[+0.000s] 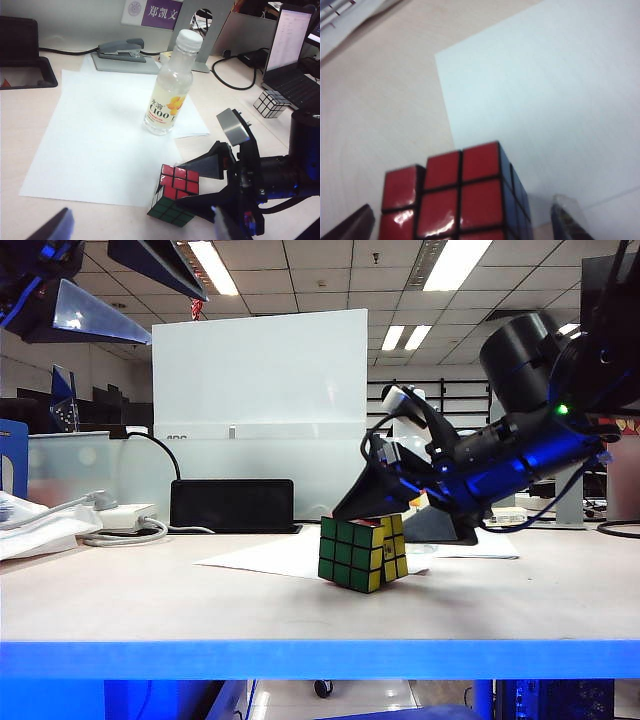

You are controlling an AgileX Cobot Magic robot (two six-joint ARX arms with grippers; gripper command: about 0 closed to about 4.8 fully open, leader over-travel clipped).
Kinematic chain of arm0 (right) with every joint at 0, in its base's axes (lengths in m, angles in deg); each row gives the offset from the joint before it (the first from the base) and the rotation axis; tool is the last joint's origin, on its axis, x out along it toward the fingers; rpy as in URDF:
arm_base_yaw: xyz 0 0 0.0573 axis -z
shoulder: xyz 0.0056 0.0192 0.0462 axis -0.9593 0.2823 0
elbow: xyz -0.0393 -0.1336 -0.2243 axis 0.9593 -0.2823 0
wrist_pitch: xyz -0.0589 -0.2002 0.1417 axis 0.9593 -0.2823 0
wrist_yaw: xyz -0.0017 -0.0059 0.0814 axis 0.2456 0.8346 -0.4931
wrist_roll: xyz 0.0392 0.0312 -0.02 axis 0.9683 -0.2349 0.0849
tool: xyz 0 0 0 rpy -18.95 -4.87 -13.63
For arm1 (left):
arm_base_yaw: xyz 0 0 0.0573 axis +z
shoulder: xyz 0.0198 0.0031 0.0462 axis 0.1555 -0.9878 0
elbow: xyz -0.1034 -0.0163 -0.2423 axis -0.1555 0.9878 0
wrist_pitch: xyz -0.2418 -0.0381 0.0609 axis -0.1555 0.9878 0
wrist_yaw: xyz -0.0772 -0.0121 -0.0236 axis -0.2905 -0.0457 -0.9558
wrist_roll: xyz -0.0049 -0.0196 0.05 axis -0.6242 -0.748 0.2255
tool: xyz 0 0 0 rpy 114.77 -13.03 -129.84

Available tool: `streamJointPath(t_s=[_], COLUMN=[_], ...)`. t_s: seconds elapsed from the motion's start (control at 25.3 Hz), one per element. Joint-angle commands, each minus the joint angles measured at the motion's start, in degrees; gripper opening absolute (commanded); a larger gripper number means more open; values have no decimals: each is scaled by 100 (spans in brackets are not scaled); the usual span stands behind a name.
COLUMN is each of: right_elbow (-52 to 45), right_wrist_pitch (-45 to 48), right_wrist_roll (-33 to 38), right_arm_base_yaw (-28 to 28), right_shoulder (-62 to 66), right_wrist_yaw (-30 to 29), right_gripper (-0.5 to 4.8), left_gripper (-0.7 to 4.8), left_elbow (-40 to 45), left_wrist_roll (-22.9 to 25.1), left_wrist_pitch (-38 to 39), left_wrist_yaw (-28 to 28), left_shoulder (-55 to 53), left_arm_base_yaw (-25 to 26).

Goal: Rotate the Rubik's Cube so that the bottom side is facing up.

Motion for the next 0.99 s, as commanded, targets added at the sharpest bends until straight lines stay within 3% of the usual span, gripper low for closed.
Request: streamJointPath(t_s=[0.04,0.43,0.51,0.71,0.95,0.99], right_elbow=[118,490,549,586,584,584], right_wrist_pitch=[83,103,87,87,-33,-79], right_wrist_roll=[114,284,286,286,286,286], right_arm_base_yaw=[2,17,20,17,17,17], right_shoulder=[-31,-328,-391,-520,-520,-520], right_wrist_yaw=[-116,-227,-254,-577,-973,-1045], right_gripper=[464,452,398,169,-3,-8], left_gripper=[371,371,371,371,371,371], left_elbow=[0,2,2,2,2,2], left_wrist_roll=[9,28,26,26,24,20], left_wrist_pitch=[-31,-35,-42,-103,-208,-205], left_wrist_yaw=[20,114,125,122,120,114], left_shoulder=[7,7,4,0,-61,-79], left_arm_base_yaw=[2,2,2,2,2,2])
